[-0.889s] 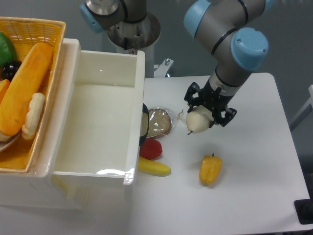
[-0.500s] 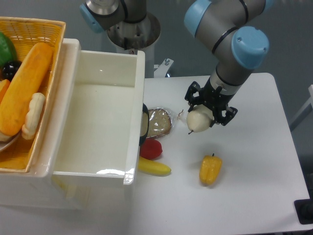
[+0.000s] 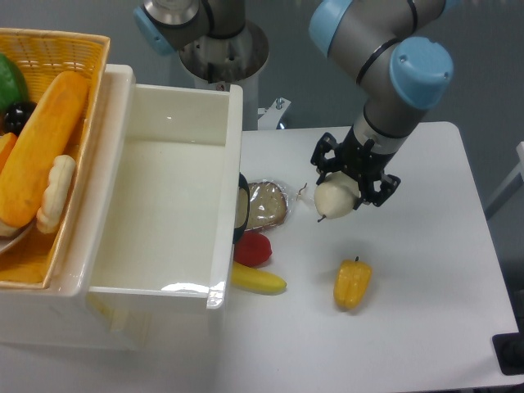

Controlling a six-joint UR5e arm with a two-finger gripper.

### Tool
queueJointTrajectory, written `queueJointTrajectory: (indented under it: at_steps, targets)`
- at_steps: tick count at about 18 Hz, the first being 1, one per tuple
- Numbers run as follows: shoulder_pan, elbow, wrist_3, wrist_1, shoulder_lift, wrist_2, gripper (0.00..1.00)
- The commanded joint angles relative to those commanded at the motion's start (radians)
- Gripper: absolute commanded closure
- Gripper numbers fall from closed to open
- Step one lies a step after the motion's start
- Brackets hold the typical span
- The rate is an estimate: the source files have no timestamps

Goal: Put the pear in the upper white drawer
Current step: 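Close the gripper on the white pear and lift it off the table, then carry the held white pear up and over the open white drawer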

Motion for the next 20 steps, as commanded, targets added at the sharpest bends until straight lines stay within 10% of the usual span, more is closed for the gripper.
queueJointTrajectory:
  at_steps: [20]
  targets:
    - [0.023,0.000,-0.314,-0.109,0.161,-0.156,0.62]
